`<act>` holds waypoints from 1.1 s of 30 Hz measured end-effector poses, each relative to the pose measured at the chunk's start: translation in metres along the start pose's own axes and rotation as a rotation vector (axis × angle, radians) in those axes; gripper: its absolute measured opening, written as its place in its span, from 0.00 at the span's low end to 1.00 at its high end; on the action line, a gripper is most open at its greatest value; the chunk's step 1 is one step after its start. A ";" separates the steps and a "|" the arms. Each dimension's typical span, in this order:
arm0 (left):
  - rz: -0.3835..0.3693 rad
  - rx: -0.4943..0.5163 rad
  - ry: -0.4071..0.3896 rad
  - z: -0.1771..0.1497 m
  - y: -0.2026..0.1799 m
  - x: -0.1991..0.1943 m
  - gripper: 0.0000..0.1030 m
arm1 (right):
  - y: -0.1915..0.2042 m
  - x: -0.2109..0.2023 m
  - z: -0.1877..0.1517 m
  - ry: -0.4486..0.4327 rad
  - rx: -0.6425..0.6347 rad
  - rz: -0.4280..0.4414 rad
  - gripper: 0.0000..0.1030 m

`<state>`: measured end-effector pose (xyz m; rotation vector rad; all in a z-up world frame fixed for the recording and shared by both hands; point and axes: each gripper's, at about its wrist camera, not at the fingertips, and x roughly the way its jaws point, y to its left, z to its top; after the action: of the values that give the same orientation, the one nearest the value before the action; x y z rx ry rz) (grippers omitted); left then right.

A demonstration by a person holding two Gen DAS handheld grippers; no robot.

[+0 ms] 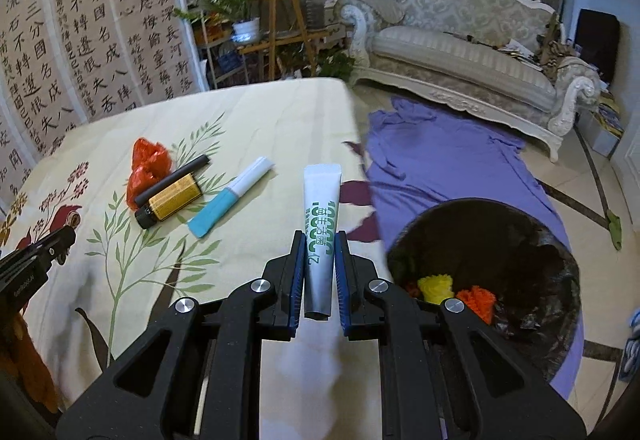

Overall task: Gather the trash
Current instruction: 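Carry the twine bundle and toothpaste tube over the black bin and open both tools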

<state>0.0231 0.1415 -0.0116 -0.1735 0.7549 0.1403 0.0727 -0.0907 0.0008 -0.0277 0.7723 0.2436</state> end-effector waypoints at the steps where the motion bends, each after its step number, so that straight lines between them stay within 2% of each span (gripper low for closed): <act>1: -0.014 0.011 -0.008 0.000 -0.008 -0.003 0.18 | -0.006 -0.004 -0.001 -0.010 0.008 -0.004 0.14; 6: -0.085 0.074 -0.021 0.001 -0.052 -0.006 0.18 | -0.035 -0.020 -0.003 -0.043 0.039 -0.041 0.14; 18: -0.244 0.239 -0.006 -0.006 -0.164 0.006 0.18 | -0.102 -0.028 -0.017 -0.058 0.141 -0.121 0.14; 24: -0.272 0.308 -0.006 -0.009 -0.209 0.014 0.18 | -0.127 -0.027 -0.025 -0.062 0.180 -0.140 0.14; 33: -0.267 0.346 0.020 -0.013 -0.240 0.034 0.18 | -0.154 -0.014 -0.031 -0.049 0.227 -0.150 0.14</act>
<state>0.0841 -0.0936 -0.0195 0.0552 0.7569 -0.2453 0.0775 -0.2471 -0.0217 0.1343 0.7414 0.0133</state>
